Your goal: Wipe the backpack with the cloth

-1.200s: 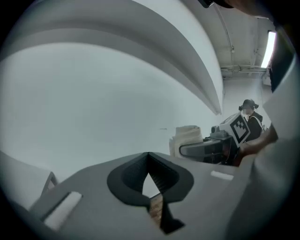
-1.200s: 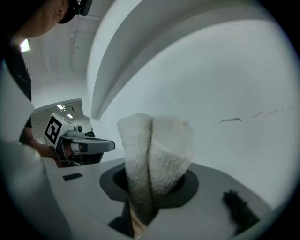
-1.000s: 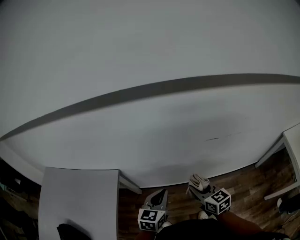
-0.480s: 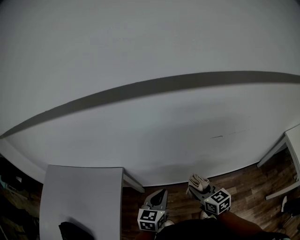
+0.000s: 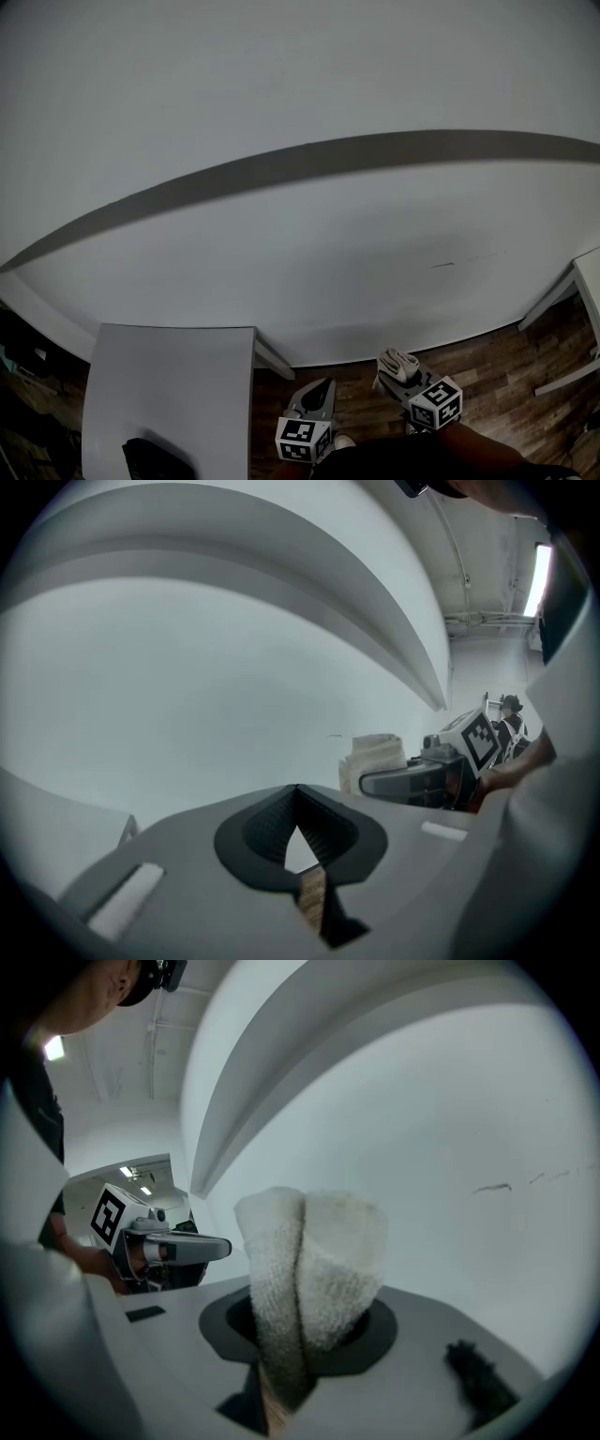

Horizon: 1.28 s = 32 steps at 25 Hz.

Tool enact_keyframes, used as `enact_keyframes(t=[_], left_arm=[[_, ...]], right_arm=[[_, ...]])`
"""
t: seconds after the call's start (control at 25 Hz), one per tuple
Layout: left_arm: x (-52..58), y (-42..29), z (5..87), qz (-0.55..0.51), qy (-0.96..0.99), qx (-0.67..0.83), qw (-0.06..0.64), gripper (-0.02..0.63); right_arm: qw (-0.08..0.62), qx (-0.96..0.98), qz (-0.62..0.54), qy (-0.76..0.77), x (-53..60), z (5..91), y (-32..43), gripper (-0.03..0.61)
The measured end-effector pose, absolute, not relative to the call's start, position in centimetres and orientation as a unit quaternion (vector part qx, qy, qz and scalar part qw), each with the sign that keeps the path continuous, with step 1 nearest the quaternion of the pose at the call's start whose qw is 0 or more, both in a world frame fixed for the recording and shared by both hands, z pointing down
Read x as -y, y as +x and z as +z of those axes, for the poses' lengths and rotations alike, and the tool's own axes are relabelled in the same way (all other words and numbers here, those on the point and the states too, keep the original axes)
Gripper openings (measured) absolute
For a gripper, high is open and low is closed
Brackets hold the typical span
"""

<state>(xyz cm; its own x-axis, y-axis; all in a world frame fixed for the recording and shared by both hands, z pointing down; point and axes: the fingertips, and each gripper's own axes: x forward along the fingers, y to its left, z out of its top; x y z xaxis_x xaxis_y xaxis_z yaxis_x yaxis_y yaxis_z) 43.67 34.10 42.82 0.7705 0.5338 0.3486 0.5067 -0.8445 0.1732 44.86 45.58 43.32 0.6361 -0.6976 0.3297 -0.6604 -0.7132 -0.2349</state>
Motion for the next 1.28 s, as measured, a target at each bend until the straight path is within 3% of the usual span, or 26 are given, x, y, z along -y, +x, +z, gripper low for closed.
enact_keyframes(t=[0.6, 1.28], left_arm=[[-29.0, 40.9, 42.9, 0.188, 0.947, -0.257, 0.034, 0.006], [-21.7, 37.9, 43.1, 0.181, 0.974, -0.119, 0.061, 0.006]], right_arm=[[0.046, -0.397, -0.198, -0.895, -40.4, 43.6, 42.4, 0.099], [0.022, -0.523, -0.209, -0.826, -32.2, 44.5, 41.8, 0.1]])
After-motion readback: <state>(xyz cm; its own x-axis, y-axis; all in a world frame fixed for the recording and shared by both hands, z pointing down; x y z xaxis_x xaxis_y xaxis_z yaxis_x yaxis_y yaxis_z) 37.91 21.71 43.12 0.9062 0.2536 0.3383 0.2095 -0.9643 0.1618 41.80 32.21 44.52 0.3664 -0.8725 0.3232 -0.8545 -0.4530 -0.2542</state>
